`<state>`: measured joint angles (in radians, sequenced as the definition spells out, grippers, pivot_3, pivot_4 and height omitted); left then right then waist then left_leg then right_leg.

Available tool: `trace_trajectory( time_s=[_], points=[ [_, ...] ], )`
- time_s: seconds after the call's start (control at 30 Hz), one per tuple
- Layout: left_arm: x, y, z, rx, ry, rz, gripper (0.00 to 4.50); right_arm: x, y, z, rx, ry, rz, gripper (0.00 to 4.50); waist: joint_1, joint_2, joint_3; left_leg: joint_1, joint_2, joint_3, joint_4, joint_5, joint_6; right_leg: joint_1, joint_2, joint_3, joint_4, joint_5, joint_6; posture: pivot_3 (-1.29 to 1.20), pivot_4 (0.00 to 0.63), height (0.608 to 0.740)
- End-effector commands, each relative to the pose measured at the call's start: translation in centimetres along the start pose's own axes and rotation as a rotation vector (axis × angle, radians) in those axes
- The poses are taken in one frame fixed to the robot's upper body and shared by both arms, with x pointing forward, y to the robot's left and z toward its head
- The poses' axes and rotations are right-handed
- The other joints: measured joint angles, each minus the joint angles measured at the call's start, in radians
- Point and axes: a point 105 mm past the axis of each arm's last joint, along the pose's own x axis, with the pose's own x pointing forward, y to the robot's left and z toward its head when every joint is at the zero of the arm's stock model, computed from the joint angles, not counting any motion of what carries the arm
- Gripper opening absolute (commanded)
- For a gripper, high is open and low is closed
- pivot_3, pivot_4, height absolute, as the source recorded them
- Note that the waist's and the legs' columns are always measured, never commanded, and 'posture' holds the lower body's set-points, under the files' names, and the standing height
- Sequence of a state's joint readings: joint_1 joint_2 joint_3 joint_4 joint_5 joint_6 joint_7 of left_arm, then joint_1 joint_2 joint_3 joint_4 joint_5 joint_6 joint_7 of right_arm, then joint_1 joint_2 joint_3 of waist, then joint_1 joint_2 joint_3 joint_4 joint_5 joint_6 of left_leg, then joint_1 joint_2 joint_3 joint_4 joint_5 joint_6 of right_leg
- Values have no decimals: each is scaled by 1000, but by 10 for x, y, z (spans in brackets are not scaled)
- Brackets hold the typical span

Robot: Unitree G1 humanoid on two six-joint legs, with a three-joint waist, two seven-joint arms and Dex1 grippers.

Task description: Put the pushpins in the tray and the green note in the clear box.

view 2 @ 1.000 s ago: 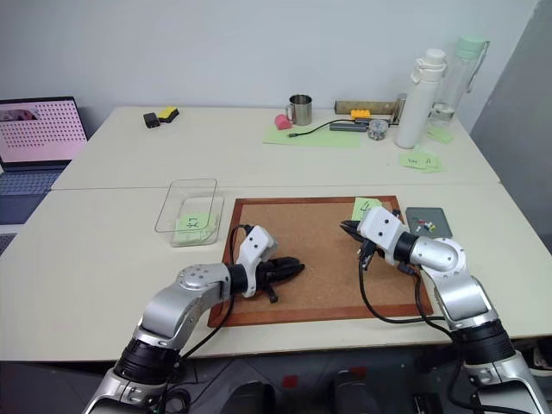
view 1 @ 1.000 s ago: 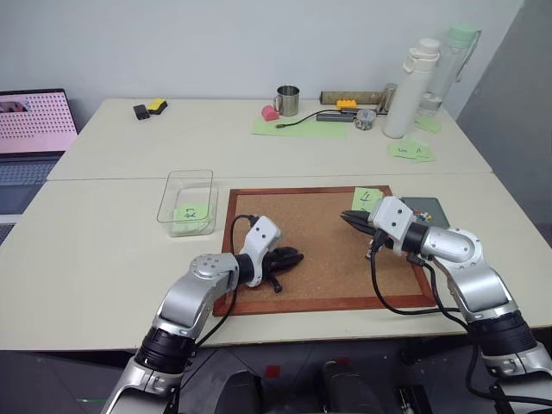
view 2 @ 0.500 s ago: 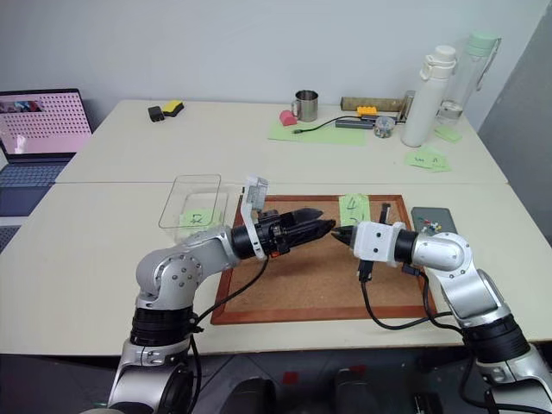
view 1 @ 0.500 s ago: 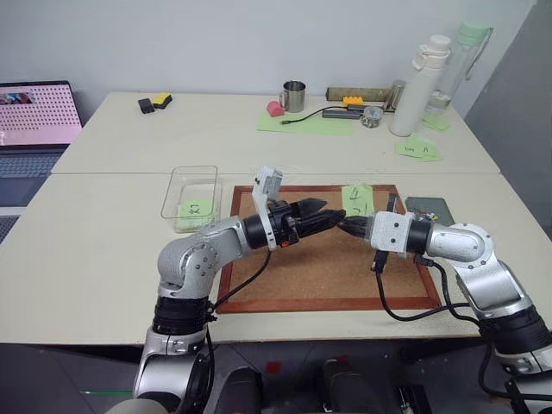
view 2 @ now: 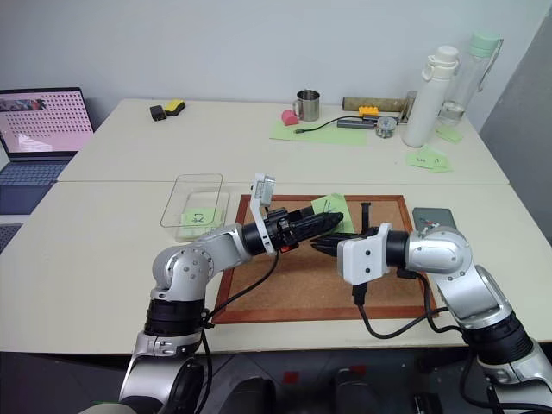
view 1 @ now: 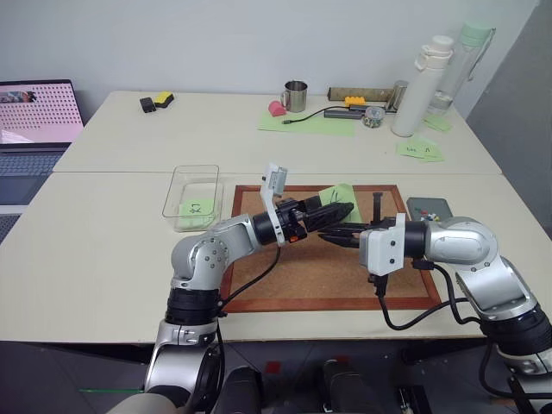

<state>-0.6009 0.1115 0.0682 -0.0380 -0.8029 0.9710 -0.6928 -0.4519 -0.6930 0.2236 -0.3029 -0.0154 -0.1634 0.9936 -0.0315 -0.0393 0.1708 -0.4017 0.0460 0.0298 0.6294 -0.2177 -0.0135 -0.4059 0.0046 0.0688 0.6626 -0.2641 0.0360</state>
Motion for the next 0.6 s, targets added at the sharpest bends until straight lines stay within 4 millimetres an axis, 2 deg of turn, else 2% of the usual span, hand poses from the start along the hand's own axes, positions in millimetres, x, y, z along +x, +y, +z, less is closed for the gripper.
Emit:
trace_trajectory(
  time_s=[0.03,0.5,0.6],
  points=[
    [0,-22,13,17,-37,-110,3659,-1,-7,10,-42,-33,-1,0,0,0,0,0,0,0,0,0,0,0,0,0,0,0,0,0,150,740],
    [-3,-22,11,13,-9,-114,903,-2,-13,13,-57,-45,-7,0,0,0,0,0,0,0,0,0,0,0,0,0,0,1,-2,0,150,740],
    [-3,-22,10,15,-7,-114,447,-3,-13,15,-61,-50,-7,0,0,0,0,0,0,0,0,0,0,0,0,0,0,1,-2,0,150,740]
  ],
)
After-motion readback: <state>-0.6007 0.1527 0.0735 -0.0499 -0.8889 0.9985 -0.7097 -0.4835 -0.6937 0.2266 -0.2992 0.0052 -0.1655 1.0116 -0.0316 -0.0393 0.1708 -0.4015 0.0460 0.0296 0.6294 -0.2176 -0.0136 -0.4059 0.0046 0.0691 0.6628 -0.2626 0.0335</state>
